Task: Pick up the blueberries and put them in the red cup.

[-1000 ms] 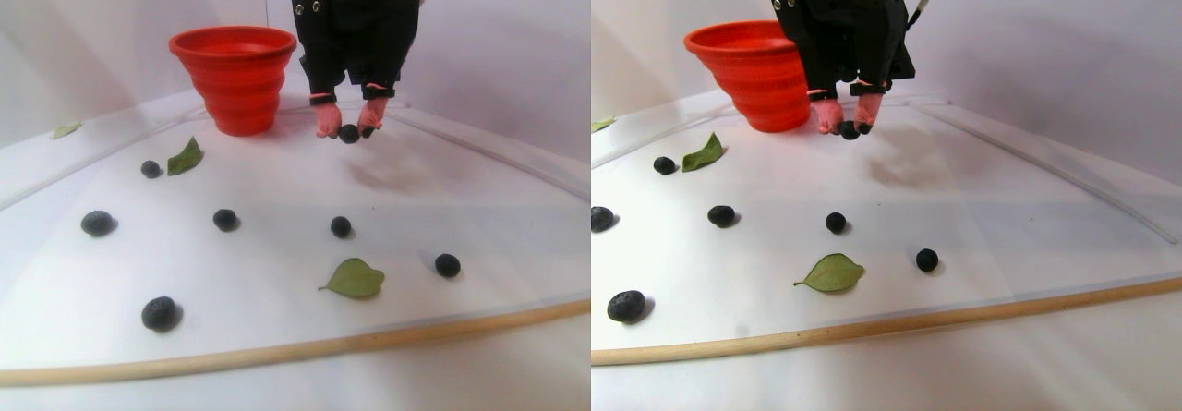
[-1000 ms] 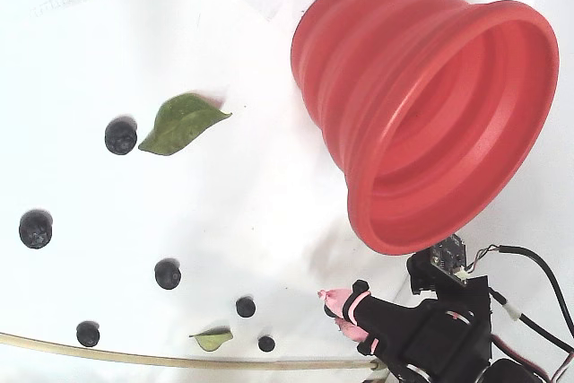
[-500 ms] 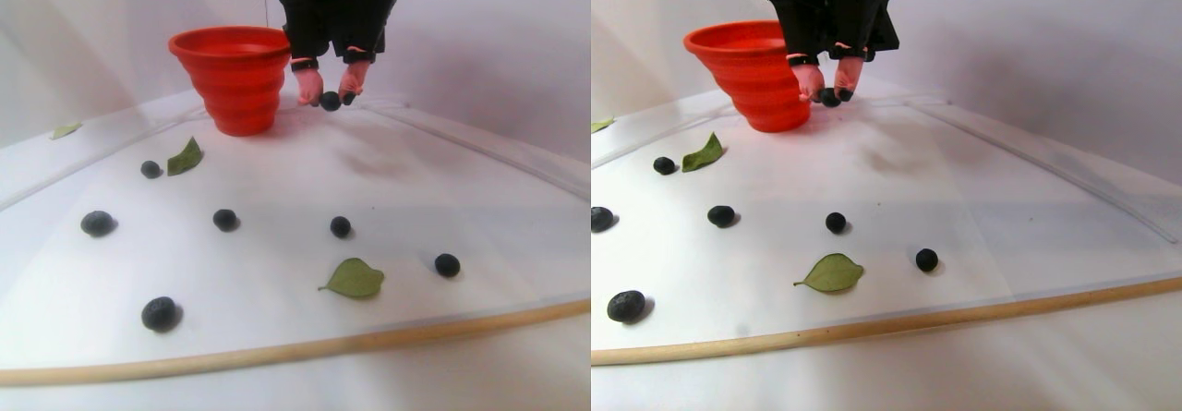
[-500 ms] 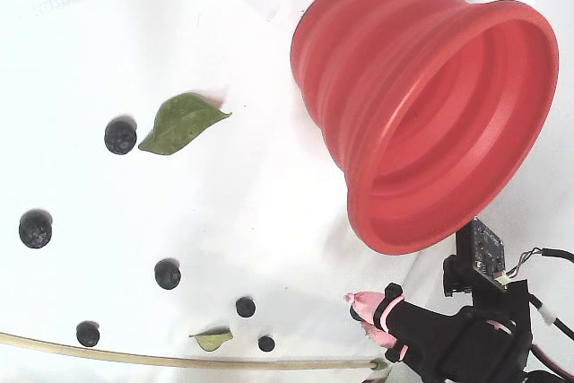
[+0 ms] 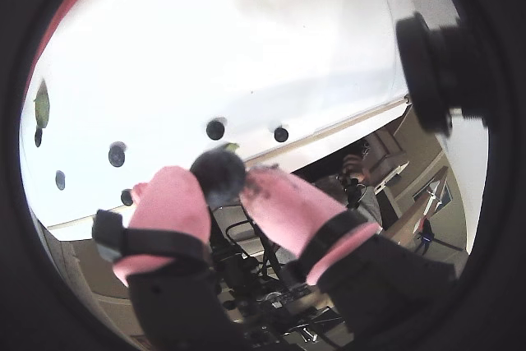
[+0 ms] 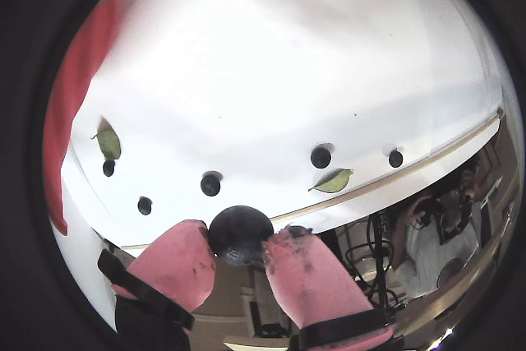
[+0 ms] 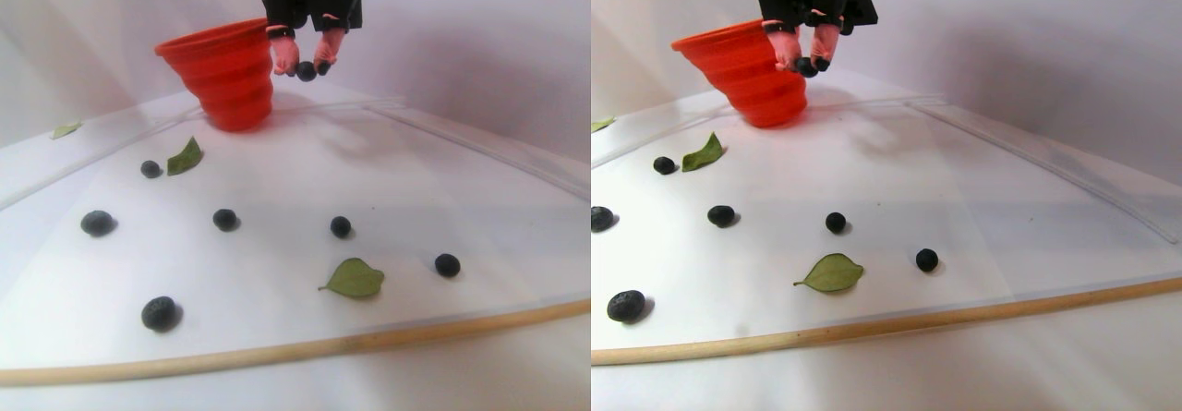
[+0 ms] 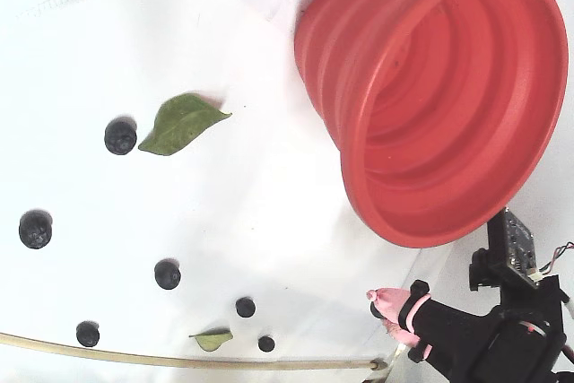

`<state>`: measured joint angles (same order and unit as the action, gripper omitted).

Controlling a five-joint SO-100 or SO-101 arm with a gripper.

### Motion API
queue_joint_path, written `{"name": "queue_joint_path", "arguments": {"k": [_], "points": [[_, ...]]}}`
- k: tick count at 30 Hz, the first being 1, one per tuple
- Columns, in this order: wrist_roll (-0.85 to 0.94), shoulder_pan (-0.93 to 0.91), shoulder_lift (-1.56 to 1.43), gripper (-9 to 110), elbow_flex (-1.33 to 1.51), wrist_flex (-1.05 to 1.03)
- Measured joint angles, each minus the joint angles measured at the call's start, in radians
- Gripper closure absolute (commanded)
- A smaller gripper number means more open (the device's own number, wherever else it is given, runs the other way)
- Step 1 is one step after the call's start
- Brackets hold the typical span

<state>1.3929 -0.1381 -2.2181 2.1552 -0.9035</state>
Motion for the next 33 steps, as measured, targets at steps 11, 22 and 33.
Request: {"name": "queue_joint_path", "arguments": {"k": [11,22,33], "points": [[0.025,-0.014,-0.058,91,-0.002,-0.038],[0.026,-0.011,-0.094,90,-0.037,-0.095],[0.006,0.037,-0.095,90,-0.133,-0.109]]}}
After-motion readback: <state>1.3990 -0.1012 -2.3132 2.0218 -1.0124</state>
